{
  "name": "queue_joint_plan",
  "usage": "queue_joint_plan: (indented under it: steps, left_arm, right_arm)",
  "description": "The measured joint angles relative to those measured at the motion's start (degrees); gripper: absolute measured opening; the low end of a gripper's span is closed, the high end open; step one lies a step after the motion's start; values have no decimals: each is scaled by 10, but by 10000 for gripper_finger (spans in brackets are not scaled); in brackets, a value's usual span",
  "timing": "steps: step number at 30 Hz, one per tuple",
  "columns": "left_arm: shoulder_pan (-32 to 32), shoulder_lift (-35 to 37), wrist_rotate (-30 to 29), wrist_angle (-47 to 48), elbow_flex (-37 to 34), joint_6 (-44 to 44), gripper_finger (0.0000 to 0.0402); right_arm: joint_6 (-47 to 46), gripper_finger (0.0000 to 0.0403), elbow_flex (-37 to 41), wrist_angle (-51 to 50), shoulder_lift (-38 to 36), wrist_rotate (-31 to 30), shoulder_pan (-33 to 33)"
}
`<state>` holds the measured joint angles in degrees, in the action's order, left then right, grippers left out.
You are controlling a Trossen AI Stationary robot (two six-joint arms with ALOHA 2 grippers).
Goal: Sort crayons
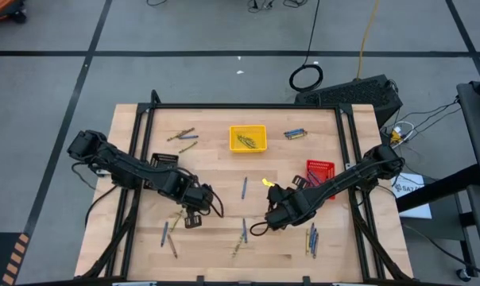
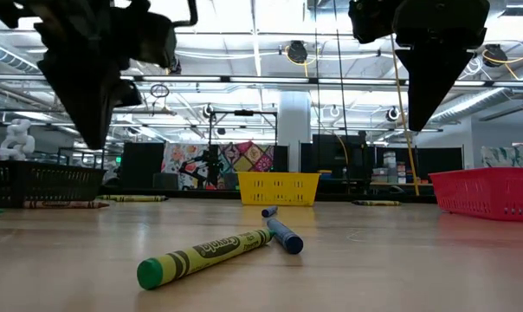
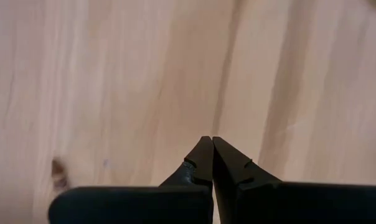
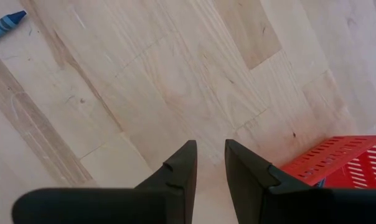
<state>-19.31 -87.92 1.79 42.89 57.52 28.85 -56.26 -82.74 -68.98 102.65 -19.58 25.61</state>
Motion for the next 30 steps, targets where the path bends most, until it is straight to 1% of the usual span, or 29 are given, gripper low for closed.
queue_joint_plan:
  steps: [4, 8, 10, 14, 21, 25, 30]
  left_arm:
    - [0, 0, 18, -55, 0, -41, 0]
    - [0, 0, 61, -101, 0, -70, 0]
    - [-3, 0, 73, -121, 0, -76, 0]
    - [-6, 0, 74, -145, 0, -83, 0]
    - [-7, 0, 74, -155, 0, -83, 0]
    - [-7, 0, 73, -157, 0, -82, 0]
    - [-7, 0, 72, -167, 0, -82, 0]
  right_arm:
    - [1, 71, 0, 0, 0, 0, 0]
    - [0, 71, 0, 0, 0, -1, 0]
    - [1, 71, 0, 0, 0, -1, 0]
    - [3, 71, 0, 0, 0, 0, 0]
    - [-1, 71, 0, 6, 0, 3, 0]
    - [0, 71, 0, 29, 0, 3, 0]
    - [0, 71, 0, 83, 0, 3, 0]
